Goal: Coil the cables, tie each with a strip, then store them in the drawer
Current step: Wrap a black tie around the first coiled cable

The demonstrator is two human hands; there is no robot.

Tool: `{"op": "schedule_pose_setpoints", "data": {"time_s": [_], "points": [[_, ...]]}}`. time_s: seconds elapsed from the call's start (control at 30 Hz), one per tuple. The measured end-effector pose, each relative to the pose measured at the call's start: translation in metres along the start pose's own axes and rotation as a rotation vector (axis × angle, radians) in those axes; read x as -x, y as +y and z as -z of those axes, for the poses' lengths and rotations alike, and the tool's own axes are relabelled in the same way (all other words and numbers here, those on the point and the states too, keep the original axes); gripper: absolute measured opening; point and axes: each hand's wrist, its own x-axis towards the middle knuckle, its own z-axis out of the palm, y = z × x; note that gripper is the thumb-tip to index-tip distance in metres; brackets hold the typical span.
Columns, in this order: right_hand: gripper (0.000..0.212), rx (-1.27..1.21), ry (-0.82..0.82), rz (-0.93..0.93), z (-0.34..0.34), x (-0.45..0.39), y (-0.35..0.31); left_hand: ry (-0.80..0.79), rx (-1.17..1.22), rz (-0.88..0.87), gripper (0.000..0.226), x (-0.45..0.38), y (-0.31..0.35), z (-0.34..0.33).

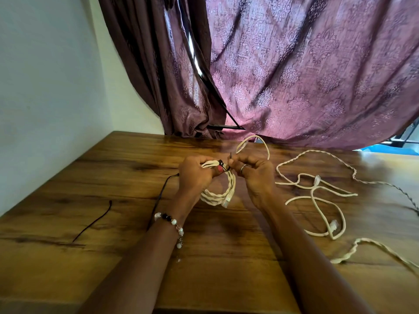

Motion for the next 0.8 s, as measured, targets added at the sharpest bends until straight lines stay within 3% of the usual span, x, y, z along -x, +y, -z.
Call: {"op": "schedule_pose_setpoints", "data": {"time_s": [0.23, 0.5, 0.8], "points": [[0.017, 0.320, -0.071, 0.132, 0.0044, -0.0037, -0.0071, 0.057, -0.089, -0.115, 0.024, -0.0006, 0.0019, 0.0016], [0.014, 0.660, -0.045, 0.239, 0.0027, -0.0022, -0.0031, 0.089, -0.166, -0.214, 0.023, -0.0003, 0.0033, 0.0043], [0.007, 0.802, -0.018, 0.287, -0.0022, 0.0019, -0.0047, 0.075, -0.223, -0.314, 0.022, 0.0052, 0.0075, 0.0025]]}}
